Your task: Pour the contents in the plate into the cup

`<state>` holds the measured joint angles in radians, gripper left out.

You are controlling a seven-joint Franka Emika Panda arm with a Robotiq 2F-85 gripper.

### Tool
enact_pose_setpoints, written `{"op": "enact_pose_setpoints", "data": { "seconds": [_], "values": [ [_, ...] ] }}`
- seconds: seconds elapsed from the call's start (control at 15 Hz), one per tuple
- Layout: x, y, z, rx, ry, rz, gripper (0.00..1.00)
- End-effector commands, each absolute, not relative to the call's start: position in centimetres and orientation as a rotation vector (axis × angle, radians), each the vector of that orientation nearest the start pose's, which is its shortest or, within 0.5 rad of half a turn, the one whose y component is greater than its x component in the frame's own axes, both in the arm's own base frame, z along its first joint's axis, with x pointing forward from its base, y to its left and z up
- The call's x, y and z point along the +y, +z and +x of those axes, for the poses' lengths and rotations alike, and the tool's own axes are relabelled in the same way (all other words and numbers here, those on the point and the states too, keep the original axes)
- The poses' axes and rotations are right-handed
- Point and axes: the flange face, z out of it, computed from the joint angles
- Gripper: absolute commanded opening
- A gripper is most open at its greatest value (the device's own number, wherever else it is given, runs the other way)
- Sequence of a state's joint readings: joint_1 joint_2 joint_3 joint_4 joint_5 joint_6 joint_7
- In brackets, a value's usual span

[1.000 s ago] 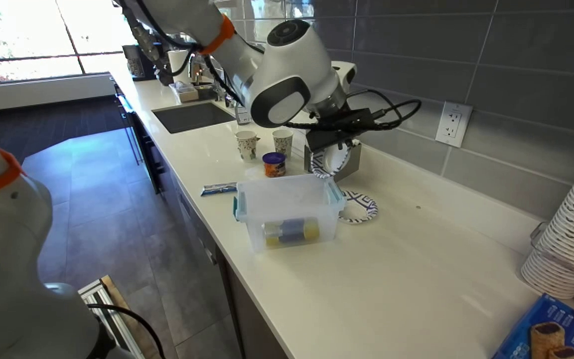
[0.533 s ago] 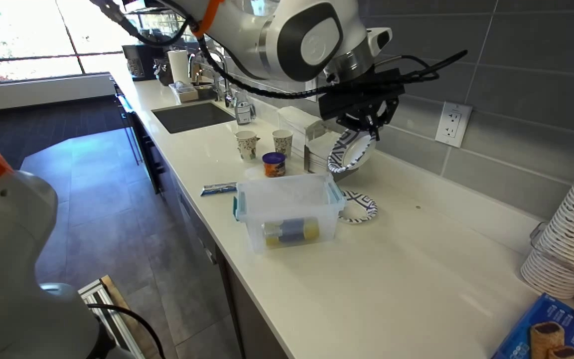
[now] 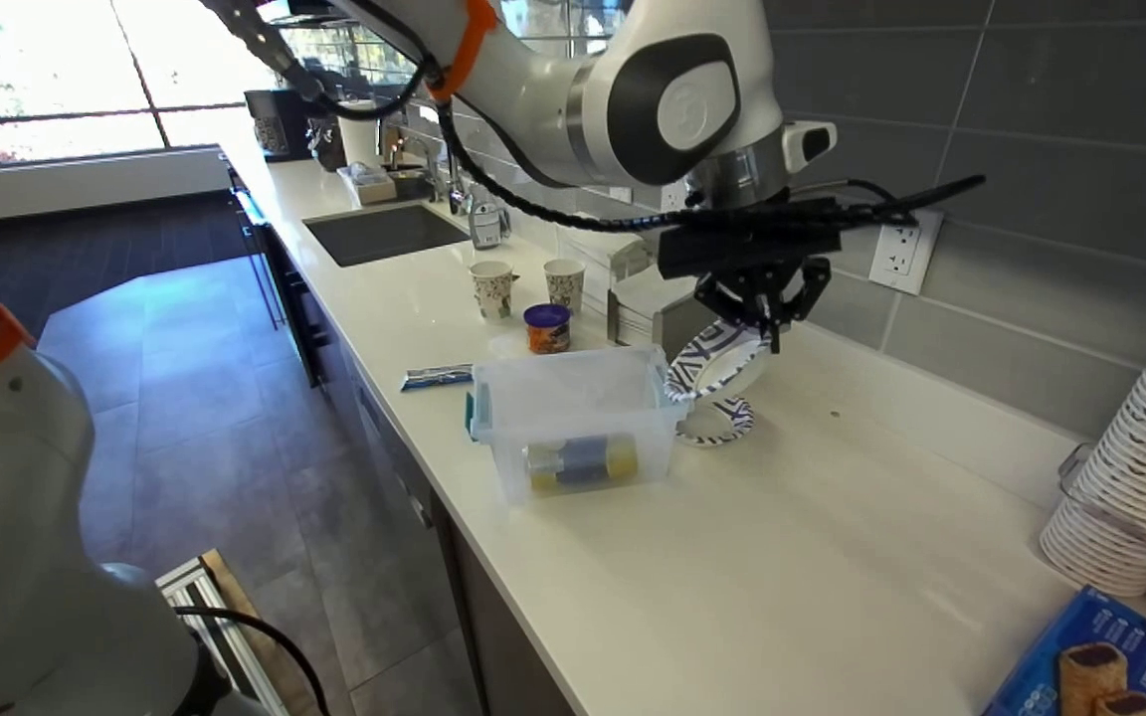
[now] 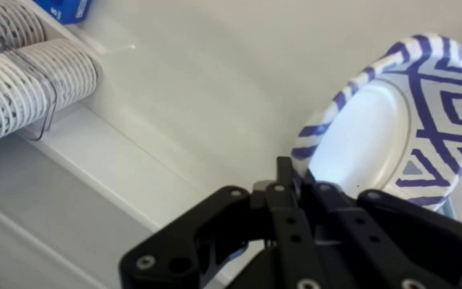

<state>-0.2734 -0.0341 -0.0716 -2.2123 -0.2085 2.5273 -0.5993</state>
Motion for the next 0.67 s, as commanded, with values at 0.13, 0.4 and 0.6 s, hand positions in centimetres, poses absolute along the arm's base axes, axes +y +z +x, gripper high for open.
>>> {"op": "enact_pose_setpoints", "data": {
  "seconds": [0.13, 0.4, 0.6],
  "values": [
    [-22.7, 39.0, 51.1, -0.41, -0.334, -3.303, 0.01],
    [-25.0, 36.9, 49.7, -0.173, -0.342, -3.206, 0.01],
    [-26.2, 35.3, 48.5, -0.072, -0.329, -3.152, 0.01]
  ]
}}
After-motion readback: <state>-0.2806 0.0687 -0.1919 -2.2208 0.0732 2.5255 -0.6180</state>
